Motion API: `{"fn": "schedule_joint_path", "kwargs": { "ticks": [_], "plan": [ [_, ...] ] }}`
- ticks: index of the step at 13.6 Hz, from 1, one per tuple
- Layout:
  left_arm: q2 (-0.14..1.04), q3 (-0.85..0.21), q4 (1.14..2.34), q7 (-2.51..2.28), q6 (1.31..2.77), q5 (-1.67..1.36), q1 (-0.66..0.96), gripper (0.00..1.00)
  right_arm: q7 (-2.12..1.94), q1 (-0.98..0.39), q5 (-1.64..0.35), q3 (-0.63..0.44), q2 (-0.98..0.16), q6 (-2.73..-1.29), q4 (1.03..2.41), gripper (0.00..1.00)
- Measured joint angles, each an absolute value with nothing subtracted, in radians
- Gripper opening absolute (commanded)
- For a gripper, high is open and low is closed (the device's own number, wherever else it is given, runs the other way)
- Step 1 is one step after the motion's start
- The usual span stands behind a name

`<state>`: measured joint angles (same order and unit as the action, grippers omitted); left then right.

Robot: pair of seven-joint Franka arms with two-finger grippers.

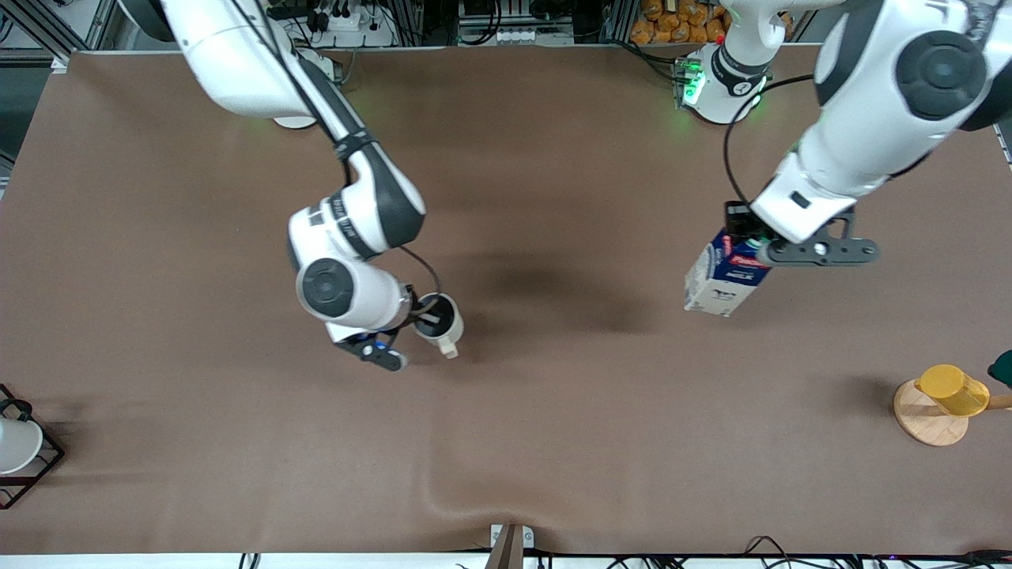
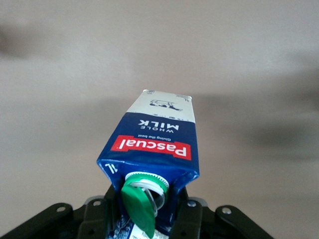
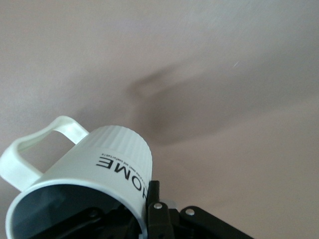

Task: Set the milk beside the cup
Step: 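Lift the carton with the left gripper while the right gripper carries the mug, then set the mug down with the right gripper and withdraw it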

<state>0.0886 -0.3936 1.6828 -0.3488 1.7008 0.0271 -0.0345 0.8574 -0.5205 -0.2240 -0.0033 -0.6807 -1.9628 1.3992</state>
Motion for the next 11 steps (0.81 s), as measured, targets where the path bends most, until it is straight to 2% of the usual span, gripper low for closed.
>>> {"fn": "schedule_joint_path", "kwargs": {
  "ticks": [11],
  "plan": [
    [0.113,-0.396,1.685,-0.362,1.680,-0.001,-0.057,0.45,1.001,-0.609,-0.232,-0.006,-0.739,-2.047,1.399,0.00]
  ]
}}
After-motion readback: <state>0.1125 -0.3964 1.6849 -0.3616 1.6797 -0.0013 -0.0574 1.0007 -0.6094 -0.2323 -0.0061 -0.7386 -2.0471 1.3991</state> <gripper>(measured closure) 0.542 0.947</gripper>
